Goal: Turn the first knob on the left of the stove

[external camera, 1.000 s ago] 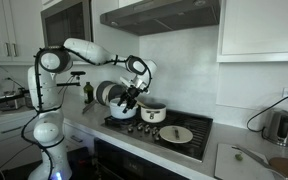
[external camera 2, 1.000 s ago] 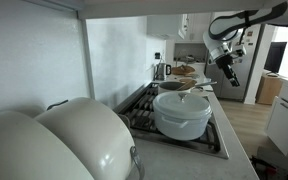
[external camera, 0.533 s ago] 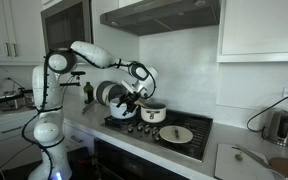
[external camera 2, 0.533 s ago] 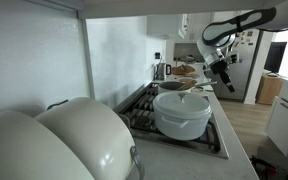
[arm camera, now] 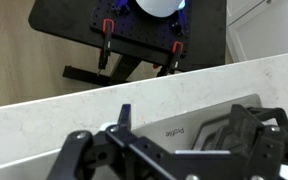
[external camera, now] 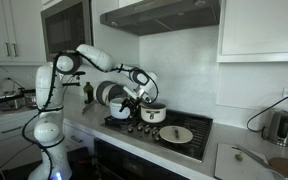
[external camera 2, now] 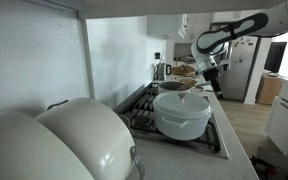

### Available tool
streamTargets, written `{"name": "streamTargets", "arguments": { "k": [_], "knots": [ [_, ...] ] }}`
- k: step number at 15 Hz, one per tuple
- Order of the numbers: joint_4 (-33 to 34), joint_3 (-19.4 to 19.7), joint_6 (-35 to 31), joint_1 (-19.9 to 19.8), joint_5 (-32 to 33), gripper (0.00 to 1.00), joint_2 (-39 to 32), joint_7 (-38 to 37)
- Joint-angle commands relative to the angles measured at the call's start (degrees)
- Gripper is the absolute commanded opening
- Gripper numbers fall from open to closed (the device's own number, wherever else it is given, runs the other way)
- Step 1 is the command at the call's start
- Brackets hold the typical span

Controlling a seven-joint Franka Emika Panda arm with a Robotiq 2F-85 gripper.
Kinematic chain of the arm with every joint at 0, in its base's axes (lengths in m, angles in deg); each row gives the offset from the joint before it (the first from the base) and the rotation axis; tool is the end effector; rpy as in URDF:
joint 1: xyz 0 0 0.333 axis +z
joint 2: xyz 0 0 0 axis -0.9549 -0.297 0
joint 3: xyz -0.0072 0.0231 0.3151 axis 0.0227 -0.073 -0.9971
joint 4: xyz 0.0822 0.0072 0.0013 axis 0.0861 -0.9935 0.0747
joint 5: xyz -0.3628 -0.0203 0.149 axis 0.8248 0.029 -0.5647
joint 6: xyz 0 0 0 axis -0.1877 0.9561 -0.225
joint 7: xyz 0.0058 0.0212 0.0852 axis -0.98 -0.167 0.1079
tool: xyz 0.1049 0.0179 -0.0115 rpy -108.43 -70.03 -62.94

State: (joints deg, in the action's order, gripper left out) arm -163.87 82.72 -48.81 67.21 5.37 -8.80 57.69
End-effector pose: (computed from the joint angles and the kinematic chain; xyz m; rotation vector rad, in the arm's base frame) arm 0.4939 -0.0795 0.4251 -2.7319 -0.3451 0.8080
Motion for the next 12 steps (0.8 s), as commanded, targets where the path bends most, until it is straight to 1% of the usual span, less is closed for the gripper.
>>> {"name": "streamTargets", "arguments": {
  "k": [1, 5, 8, 12],
  "knots": [
    [-5.2, -1.0, -8.9, 0.8, 0.4, 1.0, 2.6, -1.7],
    [-11.5, -1.6, -19.6, 1.4, 1.2, 1.0, 5.7, -2.7],
    [-15.6, -1.7, -24.3, 1.7, 1.6, 1.0, 8.6, -3.3],
    [-21.8, -1.8, -30.2, 2.3, 2.6, 1.0, 14.4, -3.7]
  ]
}}
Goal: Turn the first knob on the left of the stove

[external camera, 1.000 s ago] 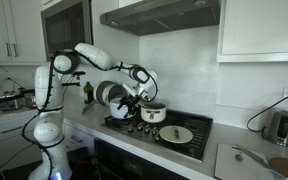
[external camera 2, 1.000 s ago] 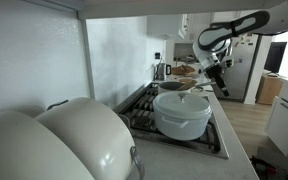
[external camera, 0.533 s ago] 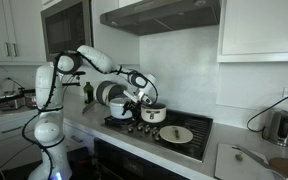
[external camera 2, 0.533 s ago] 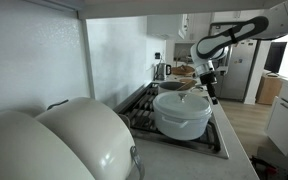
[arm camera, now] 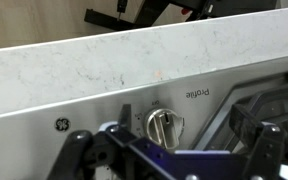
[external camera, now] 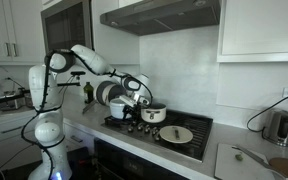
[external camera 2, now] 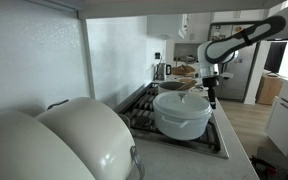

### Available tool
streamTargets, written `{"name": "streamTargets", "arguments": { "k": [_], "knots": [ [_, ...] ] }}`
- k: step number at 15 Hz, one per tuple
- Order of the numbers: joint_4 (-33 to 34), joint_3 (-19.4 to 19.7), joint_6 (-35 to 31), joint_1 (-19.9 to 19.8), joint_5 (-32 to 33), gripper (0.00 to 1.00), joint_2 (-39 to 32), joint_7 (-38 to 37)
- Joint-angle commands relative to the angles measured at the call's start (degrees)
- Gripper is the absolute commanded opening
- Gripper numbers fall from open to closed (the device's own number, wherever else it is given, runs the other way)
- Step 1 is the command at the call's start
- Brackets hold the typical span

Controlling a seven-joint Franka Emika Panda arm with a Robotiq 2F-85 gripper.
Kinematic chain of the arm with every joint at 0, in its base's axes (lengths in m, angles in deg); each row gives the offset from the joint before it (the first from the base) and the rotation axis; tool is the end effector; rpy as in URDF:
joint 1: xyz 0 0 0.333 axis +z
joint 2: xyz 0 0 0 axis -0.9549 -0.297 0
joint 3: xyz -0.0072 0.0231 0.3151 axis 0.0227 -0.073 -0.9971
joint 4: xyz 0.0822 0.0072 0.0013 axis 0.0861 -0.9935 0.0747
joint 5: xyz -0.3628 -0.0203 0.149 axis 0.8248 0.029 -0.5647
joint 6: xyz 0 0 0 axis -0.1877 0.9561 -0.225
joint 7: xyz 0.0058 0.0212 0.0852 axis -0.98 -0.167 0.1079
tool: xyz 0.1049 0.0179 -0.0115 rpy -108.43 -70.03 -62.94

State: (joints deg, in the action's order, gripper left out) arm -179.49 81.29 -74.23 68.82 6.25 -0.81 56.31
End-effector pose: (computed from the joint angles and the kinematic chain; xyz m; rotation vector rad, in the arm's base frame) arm 0.4808 -0.0569 0.3954 -2.9287 -0.3878 0.4213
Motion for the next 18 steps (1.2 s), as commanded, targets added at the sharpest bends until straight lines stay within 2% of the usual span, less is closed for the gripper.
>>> {"name": "streamTargets", "arguments": {
  "k": [1, 6, 13, 14, 15, 16, 17, 18],
  "knots": [
    [-7.9, -0.5, -7.2, 0.9, 2.4, 1.0, 7.8, -2.5],
    [-14.6, -0.6, -15.5, 2.0, 5.7, 1.0, 12.3, -3.9],
    [-19.1, -1.0, -22.1, 3.5, 7.5, 1.0, 13.9, -5.8],
    [-19.4, -1.1, -22.7, 3.6, 7.6, 0.97, 13.9, -5.7],
    [-19.5, -1.1, -23.2, 3.7, 7.7, 0.83, 13.9, -5.8],
    [-19.7, -1.2, -23.5, 3.7, 7.8, 0.74, 13.9, -5.8],
    [-19.7, -1.3, -23.7, 3.8, 7.7, 0.72, 13.9, -5.7],
    [-19.8, -1.3, -24.0, 3.9, 7.8, 0.64, 14.0, -5.7]
  ]
}}
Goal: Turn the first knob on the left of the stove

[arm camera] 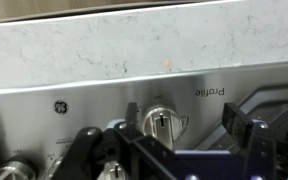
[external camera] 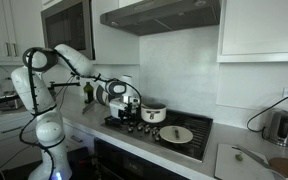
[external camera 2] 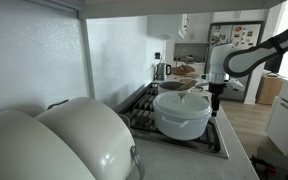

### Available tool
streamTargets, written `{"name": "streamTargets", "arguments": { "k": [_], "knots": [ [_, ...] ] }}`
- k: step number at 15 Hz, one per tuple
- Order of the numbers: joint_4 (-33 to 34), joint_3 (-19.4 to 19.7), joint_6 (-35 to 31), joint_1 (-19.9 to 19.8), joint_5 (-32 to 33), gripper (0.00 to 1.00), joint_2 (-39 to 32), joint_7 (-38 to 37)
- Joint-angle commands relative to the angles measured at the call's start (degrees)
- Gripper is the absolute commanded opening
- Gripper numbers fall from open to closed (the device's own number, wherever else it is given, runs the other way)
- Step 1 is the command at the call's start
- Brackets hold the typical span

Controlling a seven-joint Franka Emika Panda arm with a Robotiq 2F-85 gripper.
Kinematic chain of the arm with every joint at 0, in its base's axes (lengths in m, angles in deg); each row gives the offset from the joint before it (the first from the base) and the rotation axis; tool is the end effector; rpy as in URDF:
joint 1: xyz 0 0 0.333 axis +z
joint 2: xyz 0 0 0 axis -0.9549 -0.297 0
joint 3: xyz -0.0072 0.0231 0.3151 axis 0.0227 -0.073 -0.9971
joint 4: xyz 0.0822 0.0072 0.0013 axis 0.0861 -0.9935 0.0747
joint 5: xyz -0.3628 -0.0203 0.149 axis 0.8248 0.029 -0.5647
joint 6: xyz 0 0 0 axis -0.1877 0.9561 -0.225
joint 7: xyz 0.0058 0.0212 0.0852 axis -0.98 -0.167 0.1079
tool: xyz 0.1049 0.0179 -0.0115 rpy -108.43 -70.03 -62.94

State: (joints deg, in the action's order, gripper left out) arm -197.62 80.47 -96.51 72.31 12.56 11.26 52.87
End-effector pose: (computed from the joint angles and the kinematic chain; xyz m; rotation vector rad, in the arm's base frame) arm 0.4332 -0.0251 0.3819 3.0915 0.5134 -0.0539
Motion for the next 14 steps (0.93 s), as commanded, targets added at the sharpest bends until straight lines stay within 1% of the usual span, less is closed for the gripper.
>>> {"name": "streamTargets", "arguments": {
  "k": [1, 2, 3, 4, 5, 6, 7, 8, 9, 10, 13, 14],
  "knots": [
    [-1.7, -0.5, -1.8, 0.4, 1.5, 0.56, 1.9, -2.3],
    [-1.7, -0.5, -1.9, 0.5, 1.5, 0.47, 1.9, -2.2],
    [-1.6, -0.5, -2.0, 0.4, 1.6, 0.41, 1.9, -2.3],
    [-1.5, -0.5, -2.0, 0.4, 1.6, 0.32, 1.9, -2.3],
    [-1.5, -0.5, -2.3, 0.3, 1.9, 0.25, 2.0, -2.3],
    [-1.5, -0.5, -2.6, 0.2, 2.4, 0.3, 2.1, -2.5],
    [-1.5, -0.5, -2.7, 0.2, 2.6, 0.3, 2.2, -2.6],
    [-1.4, -0.5, -2.6, 0.3, 2.7, 0.23, 2.2, -2.7],
    [-1.2, -0.4, -2.4, 0.3, 2.5, 0.38, 2.1, -2.8],
    [-1.1, -0.4, -2.2, 0.4, 2.4, 0.44, 2.0, -3.0],
    [-1.1, -0.5, -2.2, 0.4, 2.4, 0.69, 1.6, -3.0],
    [-1.1, -0.5, -2.3, 0.4, 2.5, 0.74, 1.5, -3.1]
  ]
}}
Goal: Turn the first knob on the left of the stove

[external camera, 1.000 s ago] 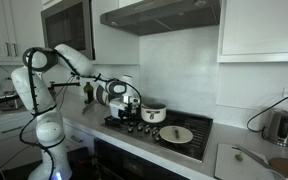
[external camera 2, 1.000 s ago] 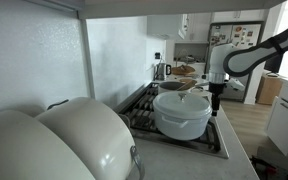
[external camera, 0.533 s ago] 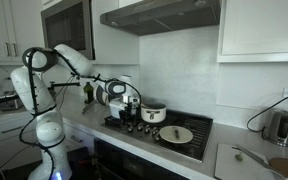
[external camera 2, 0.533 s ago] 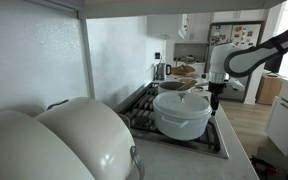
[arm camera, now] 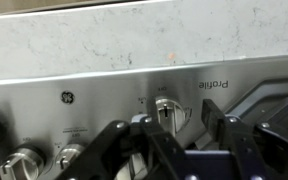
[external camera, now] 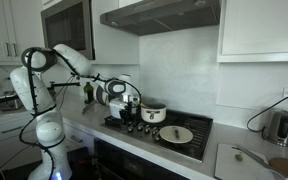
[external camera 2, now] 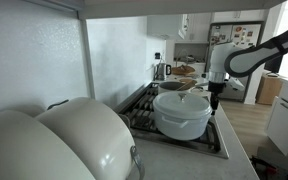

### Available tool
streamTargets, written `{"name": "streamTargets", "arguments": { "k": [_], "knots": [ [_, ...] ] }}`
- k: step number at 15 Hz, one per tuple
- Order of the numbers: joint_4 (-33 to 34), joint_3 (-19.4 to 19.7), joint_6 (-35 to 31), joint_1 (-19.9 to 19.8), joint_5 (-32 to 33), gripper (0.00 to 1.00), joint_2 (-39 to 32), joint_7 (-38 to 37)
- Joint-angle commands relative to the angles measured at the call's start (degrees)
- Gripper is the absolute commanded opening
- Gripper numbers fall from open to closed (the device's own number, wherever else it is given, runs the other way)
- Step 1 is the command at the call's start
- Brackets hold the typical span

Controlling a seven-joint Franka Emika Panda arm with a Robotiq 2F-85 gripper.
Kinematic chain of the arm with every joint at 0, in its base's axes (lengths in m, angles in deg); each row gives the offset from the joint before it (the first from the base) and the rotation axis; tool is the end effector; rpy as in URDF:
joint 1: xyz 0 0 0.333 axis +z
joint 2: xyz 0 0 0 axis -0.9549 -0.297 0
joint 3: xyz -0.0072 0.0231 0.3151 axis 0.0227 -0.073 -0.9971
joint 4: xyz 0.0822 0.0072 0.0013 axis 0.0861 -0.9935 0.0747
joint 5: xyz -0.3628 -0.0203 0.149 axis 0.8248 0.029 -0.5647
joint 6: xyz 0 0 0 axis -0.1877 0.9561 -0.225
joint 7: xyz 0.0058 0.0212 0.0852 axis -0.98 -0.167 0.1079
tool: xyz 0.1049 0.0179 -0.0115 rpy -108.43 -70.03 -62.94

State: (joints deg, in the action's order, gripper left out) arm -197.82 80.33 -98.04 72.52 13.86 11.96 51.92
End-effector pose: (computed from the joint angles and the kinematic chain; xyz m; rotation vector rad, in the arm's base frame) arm 0.4346 -0.0232 0.3880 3.0664 0.5144 -0.0046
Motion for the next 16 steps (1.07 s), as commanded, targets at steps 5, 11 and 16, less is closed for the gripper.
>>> {"name": "streamTargets", "arguments": {
  "k": [5, 11, 16],
  "knots": [
    [-0.5, -0.2, -1.3, 0.3, 1.3, 0.75, 0.1, -1.3],
    [0.1, -0.4, -2.5, 0.3, 2.0, 0.79, -1.4, -1.5],
    [0.7, -0.6, -3.2, 0.5, 2.0, 0.62, -2.4, -1.3]
  ]
}}
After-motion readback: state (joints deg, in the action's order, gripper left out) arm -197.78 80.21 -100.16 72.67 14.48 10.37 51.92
